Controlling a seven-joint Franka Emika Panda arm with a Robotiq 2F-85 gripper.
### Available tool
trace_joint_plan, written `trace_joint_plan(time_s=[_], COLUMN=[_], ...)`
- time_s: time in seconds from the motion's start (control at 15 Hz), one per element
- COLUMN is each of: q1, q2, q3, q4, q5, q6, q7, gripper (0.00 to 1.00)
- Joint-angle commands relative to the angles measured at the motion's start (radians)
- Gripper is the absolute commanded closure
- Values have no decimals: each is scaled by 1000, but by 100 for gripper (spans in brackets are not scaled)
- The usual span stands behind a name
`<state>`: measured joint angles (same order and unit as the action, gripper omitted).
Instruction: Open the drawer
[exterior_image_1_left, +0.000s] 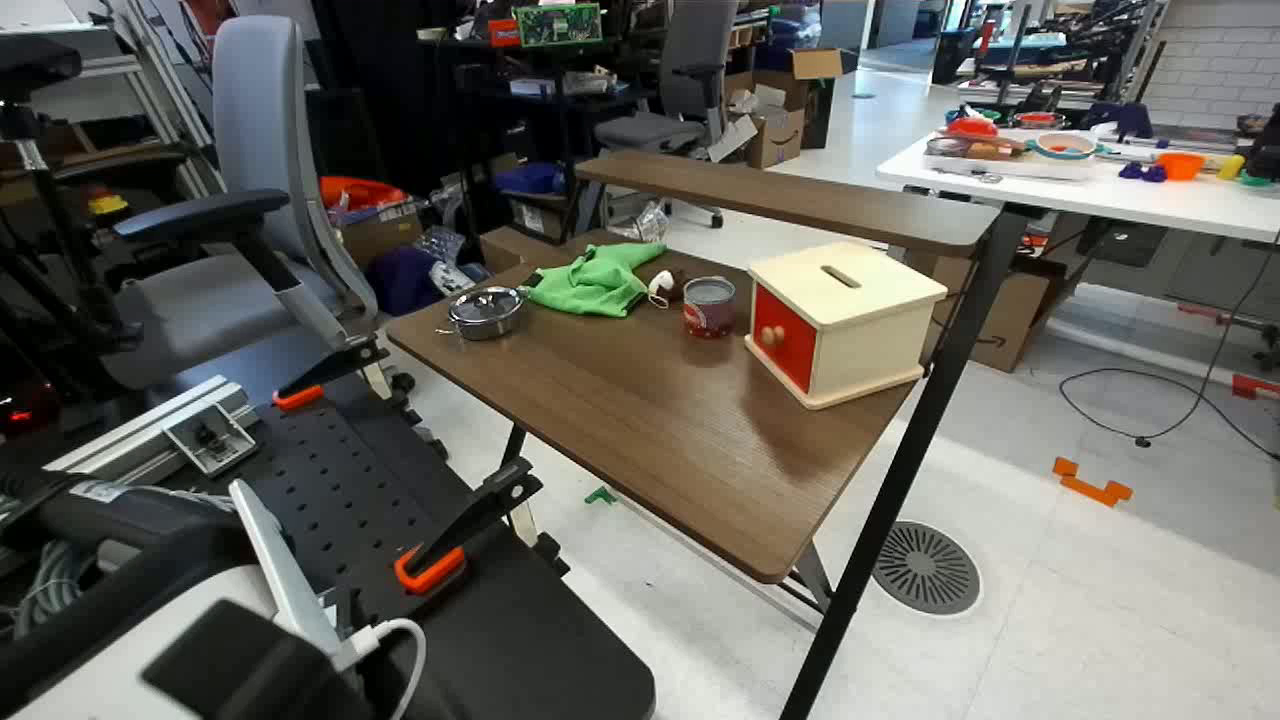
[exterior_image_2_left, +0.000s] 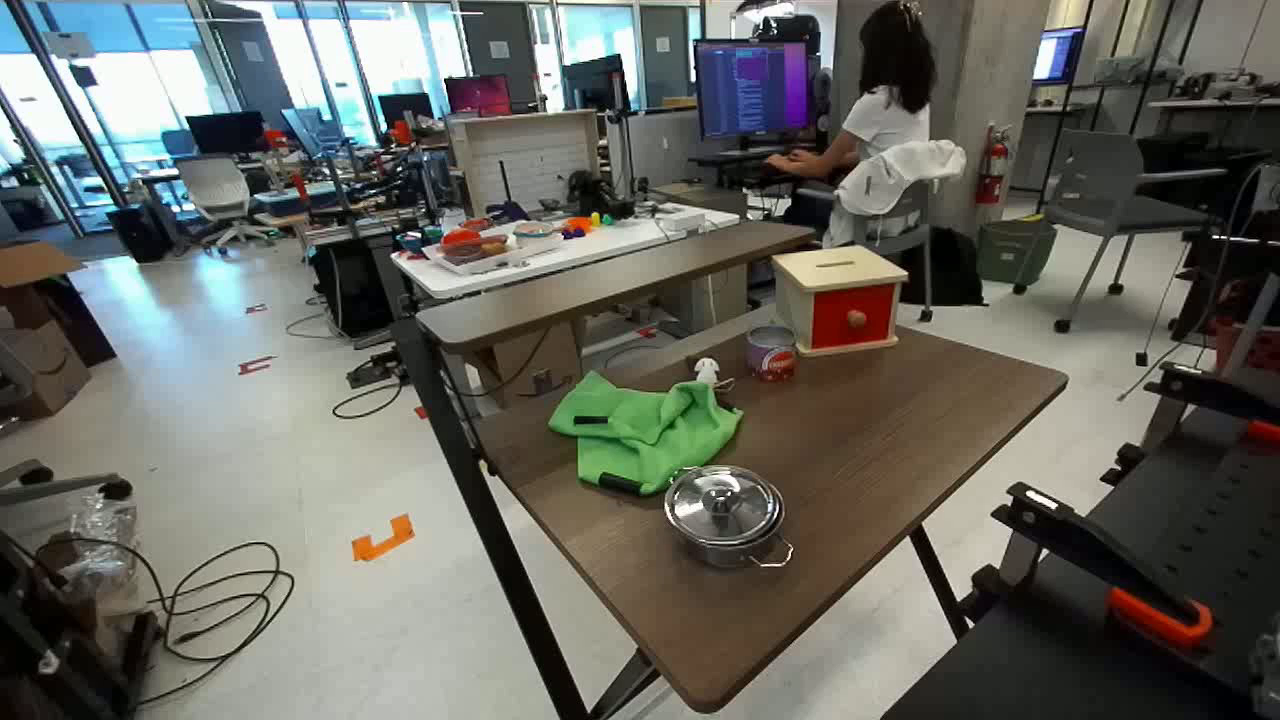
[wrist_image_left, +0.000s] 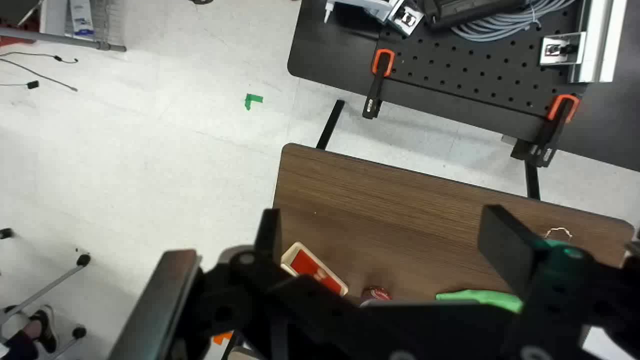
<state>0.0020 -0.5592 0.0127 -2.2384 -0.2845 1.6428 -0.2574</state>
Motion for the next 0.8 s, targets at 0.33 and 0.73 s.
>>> trace_joint_plan(time_s=[0.33,0.73], q1=[20,9], q2=[14,131], q3=[-34,-84], q4=[2,1], q5=[47,193], q6=[6,108], q7=[30,79], gripper=[0,0])
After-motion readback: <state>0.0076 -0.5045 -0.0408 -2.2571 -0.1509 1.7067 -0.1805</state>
